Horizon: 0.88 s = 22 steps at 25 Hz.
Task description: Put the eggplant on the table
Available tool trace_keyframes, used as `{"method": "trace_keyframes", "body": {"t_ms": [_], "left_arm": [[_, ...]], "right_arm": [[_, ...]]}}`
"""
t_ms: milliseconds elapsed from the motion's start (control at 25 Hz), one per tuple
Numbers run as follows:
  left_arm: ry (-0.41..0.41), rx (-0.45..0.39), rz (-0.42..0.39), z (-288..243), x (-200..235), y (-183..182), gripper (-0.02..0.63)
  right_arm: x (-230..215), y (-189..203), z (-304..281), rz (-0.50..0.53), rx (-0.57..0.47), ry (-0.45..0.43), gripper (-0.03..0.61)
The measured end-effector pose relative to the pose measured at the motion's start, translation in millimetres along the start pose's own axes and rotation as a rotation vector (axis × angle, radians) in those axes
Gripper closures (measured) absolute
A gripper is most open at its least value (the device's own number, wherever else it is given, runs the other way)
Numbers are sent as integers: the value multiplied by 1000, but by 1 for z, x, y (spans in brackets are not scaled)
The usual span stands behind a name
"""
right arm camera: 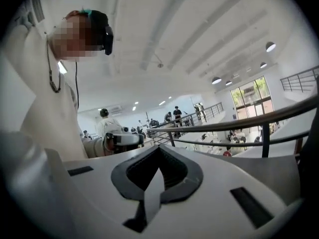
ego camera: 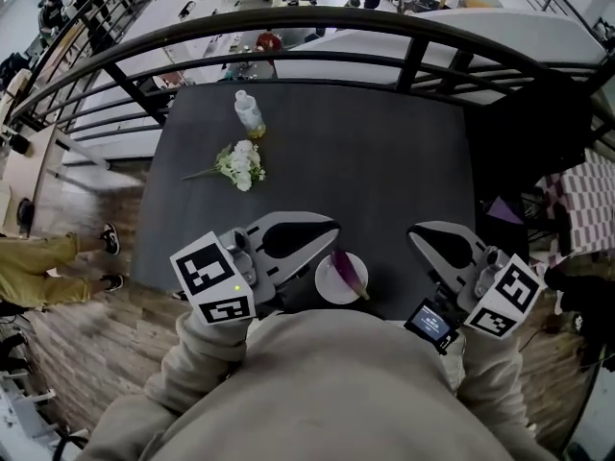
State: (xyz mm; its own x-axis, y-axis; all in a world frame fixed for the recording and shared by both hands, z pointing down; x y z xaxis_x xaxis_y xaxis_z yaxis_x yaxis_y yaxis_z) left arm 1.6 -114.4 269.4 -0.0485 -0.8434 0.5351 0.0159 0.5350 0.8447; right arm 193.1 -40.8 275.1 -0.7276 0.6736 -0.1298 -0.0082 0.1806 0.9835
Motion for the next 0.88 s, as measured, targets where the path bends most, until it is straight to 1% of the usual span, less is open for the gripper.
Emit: {"method": "trace_keyframes", "body": {"t_ms": [80,160,360,560,720,880], "left_arm": [[30,-8,-36,-8,-5,-10,609],[50,-9,-56,-13,-8,-17,609],[83,-10,-74,-21,-15,-21,609],[68,2,-92,-23,-13,-23,609],[54,9,-85,-18,-10,-21,609],[46,5,-67,-16,-12,-16,609]], "right_arm": [[1,-22,8,31,-40,14,565],[3,-34,15,35,-65,32,565],[11,-29,28,48,-28,80,565],[10,-28,37,65,-7,82,565],[10,-26,38,60,-4,77,565],[7,-22,36,64,25,62,565]]}}
Point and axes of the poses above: the fingertips, and each gripper's own axes: z backward along the fingers, x to its left, y out of its underside, the point moved 6 cm from there along z, backward along the fingers, and after that the axes turned 11 degrees about z, right-handed, at the moved point
